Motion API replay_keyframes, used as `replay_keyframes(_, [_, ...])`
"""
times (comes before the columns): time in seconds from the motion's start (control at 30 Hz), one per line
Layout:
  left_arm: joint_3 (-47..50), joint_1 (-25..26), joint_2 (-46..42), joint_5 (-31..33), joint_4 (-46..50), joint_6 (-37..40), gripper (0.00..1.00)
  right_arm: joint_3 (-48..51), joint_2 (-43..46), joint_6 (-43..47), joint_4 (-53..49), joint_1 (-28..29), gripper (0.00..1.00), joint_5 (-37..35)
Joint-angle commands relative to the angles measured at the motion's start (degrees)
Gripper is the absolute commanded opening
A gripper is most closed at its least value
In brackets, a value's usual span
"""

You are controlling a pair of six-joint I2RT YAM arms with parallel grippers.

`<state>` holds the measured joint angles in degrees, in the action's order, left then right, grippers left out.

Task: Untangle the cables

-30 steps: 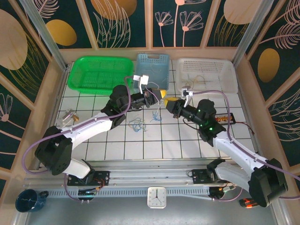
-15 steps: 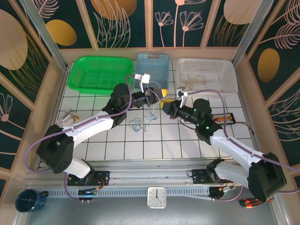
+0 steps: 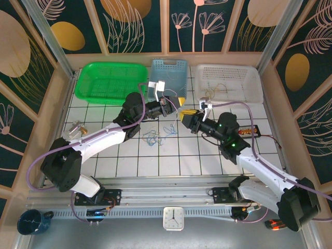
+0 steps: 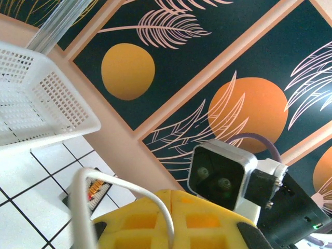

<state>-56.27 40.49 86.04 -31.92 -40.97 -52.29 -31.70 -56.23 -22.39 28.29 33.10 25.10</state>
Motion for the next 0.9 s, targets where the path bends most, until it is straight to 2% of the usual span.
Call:
replay_keyframes(0.0, [-1.21, -0.24, 0.44, -0.76, -3.32, -1.34, 0.00, -1.80, -2.43, 0.08, 3.82, 0.46, 0.20, 0.71])
replay_keyframes(0.23, [-1.17, -0.24, 0.94, -1.22, -3.76, -1.86, 0.00, -4.02, -7.41, -1.91, 8.77, 0.47, 0.18, 2.26])
replay_keyframes(0.3, [-1.16, -0.24, 1.06, -1.47, -3.85, -1.92, 0.00, -4.33, -8.71, -2.28, 9.78, 0.48, 0.12, 2.58])
replay_keyframes(0.37, [-1.16, -0.24, 1.25, -1.69, -3.94, -2.02, 0.00, -4.32, -9.53, -2.64, 10.78, 0.45, 0.00, 2.63])
replay_keyframes(0.63, [-1.83, -0.24, 1.52, -1.57, -2.26, -0.72, 0.00, -3.02, -8.49, -3.32, 10.65, -0.87, 0.00, 2.02])
replay_keyframes(0.67, [-1.89, -0.24, 1.42, -1.35, -1.82, -0.29, 0.11, -2.65, -7.99, -3.80, 10.67, -1.35, 0.00, 1.97])
replay_keyframes(0.7, [-2.00, -0.24, 1.29, -0.93, -1.24, 0.26, 0.28, -2.18, -7.47, -4.49, 10.90, -1.41, 0.00, 2.10])
replay_keyframes(0.77, [-2.00, -0.37, 0.89, -0.53, -0.65, 1.29, 0.38, -1.21, -6.45, -5.90, 11.36, -4.14, 0.00, 2.47])
replay_keyframes(0.87, [-1.83, -0.55, -0.18, 0.33, 0.34, 2.56, 0.62, -0.30, -5.00, -7.43, 11.55, -6.68, 0.00, 3.08])
